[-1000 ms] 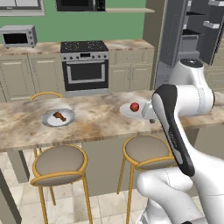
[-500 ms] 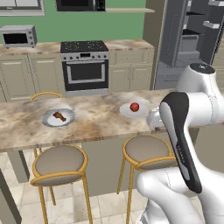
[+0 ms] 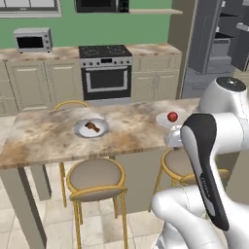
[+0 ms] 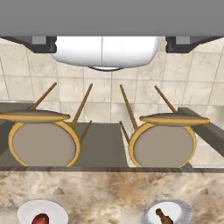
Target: Transport the chicken drumstick and onion to the fridge. Place the chicken drumstick on the rack containing meat and place the onion on the rack containing the vegetable, ensuring meats and vegetables are on different racks.
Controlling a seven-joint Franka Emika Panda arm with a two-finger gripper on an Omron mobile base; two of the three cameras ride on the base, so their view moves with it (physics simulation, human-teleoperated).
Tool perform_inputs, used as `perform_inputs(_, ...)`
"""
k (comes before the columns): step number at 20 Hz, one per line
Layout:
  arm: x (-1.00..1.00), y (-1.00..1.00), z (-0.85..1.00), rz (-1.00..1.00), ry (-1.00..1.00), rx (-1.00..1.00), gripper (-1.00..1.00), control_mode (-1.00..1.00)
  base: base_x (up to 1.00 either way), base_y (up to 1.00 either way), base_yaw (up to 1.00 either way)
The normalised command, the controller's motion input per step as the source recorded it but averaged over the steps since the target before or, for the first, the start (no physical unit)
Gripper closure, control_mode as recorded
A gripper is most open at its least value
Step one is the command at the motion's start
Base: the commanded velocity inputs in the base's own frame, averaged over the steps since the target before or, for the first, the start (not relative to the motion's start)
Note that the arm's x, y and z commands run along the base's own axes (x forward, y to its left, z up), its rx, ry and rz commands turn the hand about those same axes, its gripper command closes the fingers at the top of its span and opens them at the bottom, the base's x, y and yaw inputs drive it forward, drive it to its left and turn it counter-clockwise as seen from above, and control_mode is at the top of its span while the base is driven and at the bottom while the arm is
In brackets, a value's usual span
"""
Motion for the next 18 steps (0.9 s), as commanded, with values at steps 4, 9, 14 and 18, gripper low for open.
perform_inputs(4,0.00,0.00,0.00,0.00,0.00,0.00,-1.00,1.00,0.04,1.00,0.00)
perform_inputs(9,0.00,0.00,0.00,0.00,0.00,0.00,-1.00,1.00,0.87,0.30,0.05)
perform_inputs(14,0.00,0.00,0.00,0.00,0.00,0.00,-1.00,1.00,1.00,-0.62,0.12)
perform_inputs(18,0.00,0.00,0.00,0.00,0.00,0.00,-1.00,1.00,1.00,-0.54,0.21)
